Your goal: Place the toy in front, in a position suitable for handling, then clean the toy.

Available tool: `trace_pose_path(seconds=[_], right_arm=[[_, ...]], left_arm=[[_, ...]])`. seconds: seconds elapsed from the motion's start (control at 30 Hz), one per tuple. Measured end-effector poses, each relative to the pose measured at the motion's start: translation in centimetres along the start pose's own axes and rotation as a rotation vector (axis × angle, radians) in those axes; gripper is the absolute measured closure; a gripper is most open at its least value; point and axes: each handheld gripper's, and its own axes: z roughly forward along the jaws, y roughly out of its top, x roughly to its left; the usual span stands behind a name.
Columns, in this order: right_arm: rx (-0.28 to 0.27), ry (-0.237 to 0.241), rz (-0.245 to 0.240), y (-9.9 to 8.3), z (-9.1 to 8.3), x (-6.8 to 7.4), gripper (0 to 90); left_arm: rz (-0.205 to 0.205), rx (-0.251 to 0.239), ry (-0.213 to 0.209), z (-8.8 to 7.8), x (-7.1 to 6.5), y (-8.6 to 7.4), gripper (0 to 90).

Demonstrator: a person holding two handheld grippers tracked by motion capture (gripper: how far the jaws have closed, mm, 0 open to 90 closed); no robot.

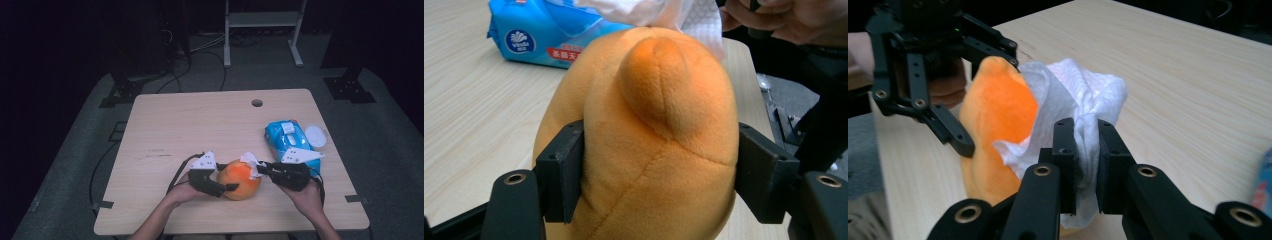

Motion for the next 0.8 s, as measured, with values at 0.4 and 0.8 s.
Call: trace_pose_path(seconds=[0.4, 0.8], right_arm=[[0.001, 0.109, -0.053, 2.6, 2.1, 2.4, 80.5], [0.043, 0.069, -0.030, 1.8, 1.5, 0.5, 80.5]], left_arm=[[0.092, 0.037, 0.003, 0.7, -1.4, 0.4, 29.4], [0.099, 0.028, -0.013, 0.8, -1.5, 0.1, 29.3]])
